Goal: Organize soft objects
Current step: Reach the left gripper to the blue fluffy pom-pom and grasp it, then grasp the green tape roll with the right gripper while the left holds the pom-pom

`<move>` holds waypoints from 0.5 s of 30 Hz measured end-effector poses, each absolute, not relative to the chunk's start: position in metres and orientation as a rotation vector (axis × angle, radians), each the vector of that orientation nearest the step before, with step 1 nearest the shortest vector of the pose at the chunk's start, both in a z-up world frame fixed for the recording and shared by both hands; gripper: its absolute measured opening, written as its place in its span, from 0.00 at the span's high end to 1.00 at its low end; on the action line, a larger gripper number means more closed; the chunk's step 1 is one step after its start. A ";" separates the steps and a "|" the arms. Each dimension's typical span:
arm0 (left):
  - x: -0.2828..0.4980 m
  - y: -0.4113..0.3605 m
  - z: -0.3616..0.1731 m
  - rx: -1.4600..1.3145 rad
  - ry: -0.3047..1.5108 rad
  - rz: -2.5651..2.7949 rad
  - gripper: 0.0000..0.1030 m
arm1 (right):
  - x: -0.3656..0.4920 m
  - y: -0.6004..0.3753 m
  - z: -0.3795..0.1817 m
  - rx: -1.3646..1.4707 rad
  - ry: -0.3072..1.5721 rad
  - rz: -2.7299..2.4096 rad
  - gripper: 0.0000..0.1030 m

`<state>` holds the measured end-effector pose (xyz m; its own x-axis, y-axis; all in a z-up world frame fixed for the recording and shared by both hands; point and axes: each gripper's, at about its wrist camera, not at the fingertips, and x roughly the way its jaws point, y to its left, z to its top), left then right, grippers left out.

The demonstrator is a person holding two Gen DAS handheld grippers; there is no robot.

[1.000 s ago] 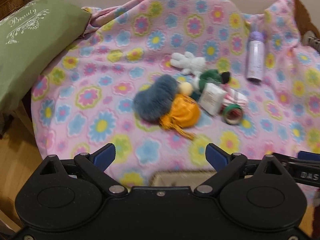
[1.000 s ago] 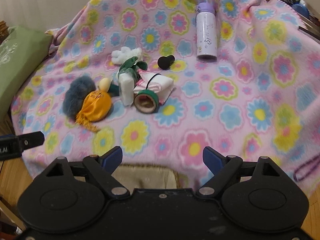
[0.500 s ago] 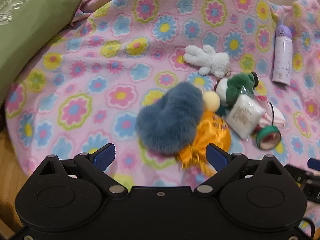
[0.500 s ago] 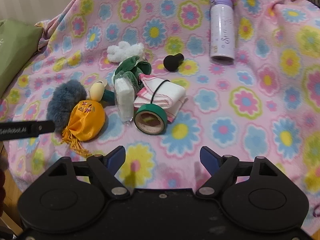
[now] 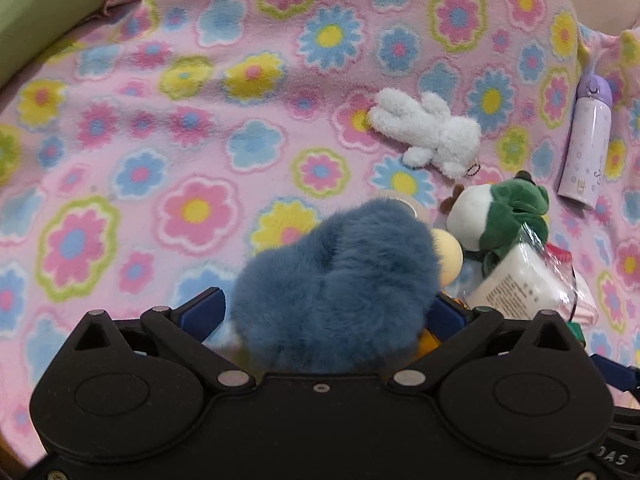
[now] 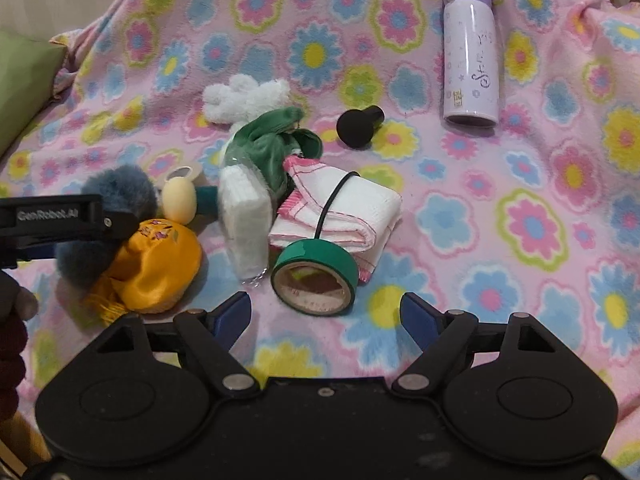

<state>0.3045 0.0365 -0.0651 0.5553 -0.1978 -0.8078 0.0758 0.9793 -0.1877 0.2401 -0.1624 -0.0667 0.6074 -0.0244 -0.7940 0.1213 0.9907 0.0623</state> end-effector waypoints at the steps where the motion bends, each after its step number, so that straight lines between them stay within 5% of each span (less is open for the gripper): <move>1: 0.308 0.036 -0.066 -0.144 0.968 -0.164 0.03 | 0.243 -0.162 -0.069 0.117 0.913 -0.092 0.22; 6: 0.318 0.037 -0.074 -0.186 0.964 -0.167 0.03 | 0.248 -0.162 -0.078 0.112 0.882 -0.139 0.32; 10: 0.325 0.033 -0.085 -0.206 0.981 -0.164 0.03 | 0.252 -0.164 -0.082 0.092 0.861 -0.146 0.53; 15: 0.326 0.026 -0.089 -0.189 0.964 -0.159 0.03 | 0.255 -0.173 -0.081 0.101 0.853 -0.144 0.59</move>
<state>0.3260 0.0262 -0.0893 0.5611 -0.2175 -0.7987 0.0503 0.9720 -0.2294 0.2552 -0.1732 -0.0814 0.6490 -0.0860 -0.7559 0.1670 0.9855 0.0312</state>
